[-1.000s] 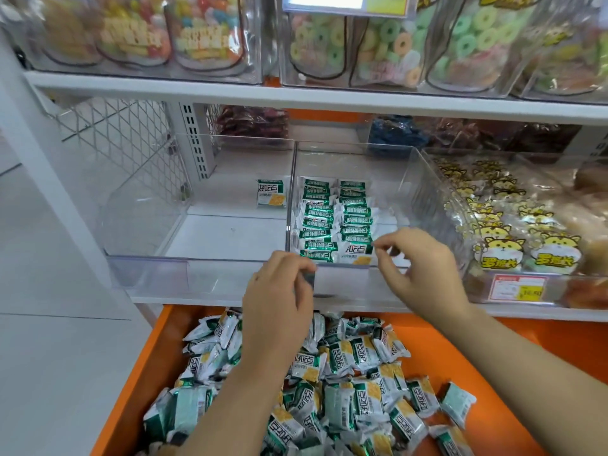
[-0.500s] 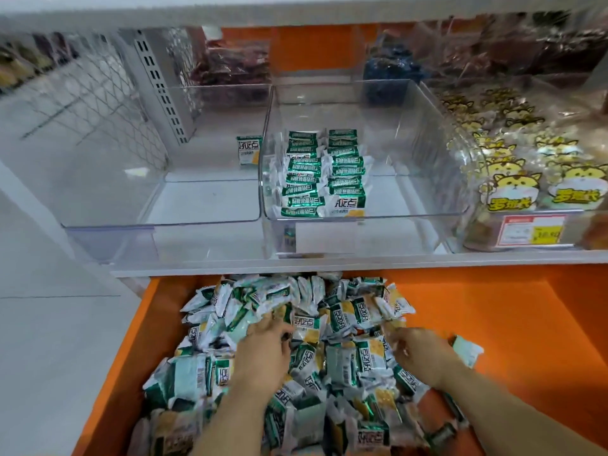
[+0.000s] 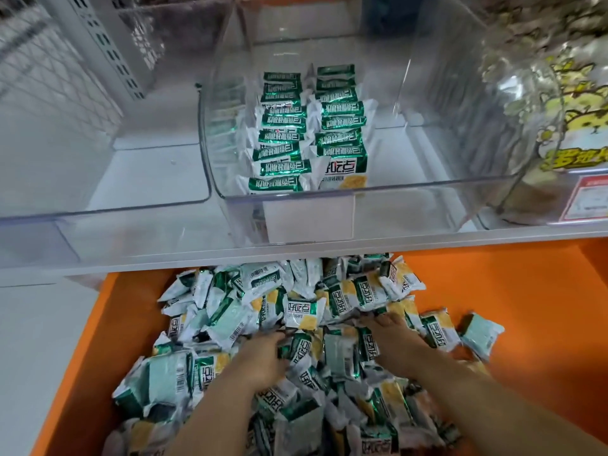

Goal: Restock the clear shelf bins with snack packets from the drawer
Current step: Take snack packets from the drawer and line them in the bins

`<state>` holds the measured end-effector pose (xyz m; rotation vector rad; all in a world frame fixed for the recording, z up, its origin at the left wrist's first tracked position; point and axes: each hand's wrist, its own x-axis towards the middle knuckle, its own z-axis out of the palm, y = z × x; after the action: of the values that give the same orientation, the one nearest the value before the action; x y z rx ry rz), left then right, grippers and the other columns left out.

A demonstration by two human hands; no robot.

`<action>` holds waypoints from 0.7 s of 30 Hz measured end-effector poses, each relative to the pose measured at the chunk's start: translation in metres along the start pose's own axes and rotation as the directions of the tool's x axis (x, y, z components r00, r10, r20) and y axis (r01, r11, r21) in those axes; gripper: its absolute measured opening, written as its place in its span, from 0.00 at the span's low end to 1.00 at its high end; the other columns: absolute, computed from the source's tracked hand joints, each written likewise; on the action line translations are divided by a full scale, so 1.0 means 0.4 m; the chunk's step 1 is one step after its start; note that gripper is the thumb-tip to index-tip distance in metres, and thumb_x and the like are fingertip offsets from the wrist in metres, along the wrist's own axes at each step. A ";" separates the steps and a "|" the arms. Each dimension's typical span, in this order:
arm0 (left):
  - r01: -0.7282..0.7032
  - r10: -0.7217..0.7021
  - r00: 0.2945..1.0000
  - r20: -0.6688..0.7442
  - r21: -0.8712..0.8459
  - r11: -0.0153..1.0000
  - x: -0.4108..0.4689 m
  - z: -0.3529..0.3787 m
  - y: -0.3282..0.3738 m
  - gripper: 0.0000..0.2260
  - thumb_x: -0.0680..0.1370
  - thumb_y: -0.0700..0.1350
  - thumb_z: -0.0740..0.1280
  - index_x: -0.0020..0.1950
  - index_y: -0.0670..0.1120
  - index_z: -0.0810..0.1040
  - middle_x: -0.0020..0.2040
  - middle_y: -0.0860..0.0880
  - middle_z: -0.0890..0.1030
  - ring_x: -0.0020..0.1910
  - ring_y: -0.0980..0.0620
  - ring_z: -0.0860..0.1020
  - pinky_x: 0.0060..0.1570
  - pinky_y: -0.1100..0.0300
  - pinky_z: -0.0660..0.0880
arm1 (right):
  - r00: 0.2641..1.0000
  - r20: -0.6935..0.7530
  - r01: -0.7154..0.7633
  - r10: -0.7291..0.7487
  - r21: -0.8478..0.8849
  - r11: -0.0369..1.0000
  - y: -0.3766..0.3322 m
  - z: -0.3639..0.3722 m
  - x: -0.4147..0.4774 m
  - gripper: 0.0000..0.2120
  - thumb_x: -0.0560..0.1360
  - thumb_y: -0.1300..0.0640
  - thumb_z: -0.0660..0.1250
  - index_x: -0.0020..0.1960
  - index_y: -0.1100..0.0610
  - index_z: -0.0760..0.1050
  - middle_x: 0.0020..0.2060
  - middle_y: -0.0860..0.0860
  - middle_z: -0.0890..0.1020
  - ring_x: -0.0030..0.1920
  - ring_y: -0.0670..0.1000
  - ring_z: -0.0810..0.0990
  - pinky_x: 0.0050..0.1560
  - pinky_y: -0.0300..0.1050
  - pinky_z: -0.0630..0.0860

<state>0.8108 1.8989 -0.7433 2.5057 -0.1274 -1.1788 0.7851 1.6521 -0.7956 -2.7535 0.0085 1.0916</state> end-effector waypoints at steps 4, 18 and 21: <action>0.031 -0.030 0.999 -0.013 0.055 0.998 0.006 -0.001 0.004 0.24 0.78 0.49 0.65 0.73 0.51 0.64 0.71 0.47 0.66 0.58 0.49 0.75 0.61 0.55 0.74 | 0.999 -0.016 -0.044 0.045 0.055 0.998 -0.006 -0.020 -0.005 0.31 0.75 0.59 0.67 0.74 0.50 0.58 0.70 0.55 0.64 0.73 0.58 0.61 0.59 0.49 0.74; 0.038 -0.035 0.999 -0.027 0.120 0.992 0.015 -0.001 -0.003 0.24 0.78 0.51 0.64 0.73 0.53 0.64 0.69 0.47 0.69 0.60 0.48 0.74 0.59 0.55 0.73 | 0.974 -0.120 0.225 -0.191 0.487 0.844 -0.105 -0.154 -0.057 0.15 0.72 0.52 0.71 0.50 0.59 0.69 0.38 0.48 0.68 0.34 0.44 0.67 0.32 0.38 0.63; 0.043 -0.041 0.999 -0.023 0.101 0.994 0.015 0.001 -0.003 0.24 0.79 0.51 0.64 0.74 0.53 0.64 0.70 0.47 0.68 0.62 0.47 0.73 0.61 0.55 0.72 | 0.952 0.098 0.249 -0.291 0.311 0.917 -0.140 -0.079 -0.053 0.16 0.72 0.54 0.70 0.54 0.57 0.67 0.43 0.49 0.69 0.40 0.46 0.70 0.35 0.39 0.66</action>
<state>0.8143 1.8983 -0.7483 2.6205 -0.1328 -1.1901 0.7950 1.7007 -0.7495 -2.3230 -0.2060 1.1055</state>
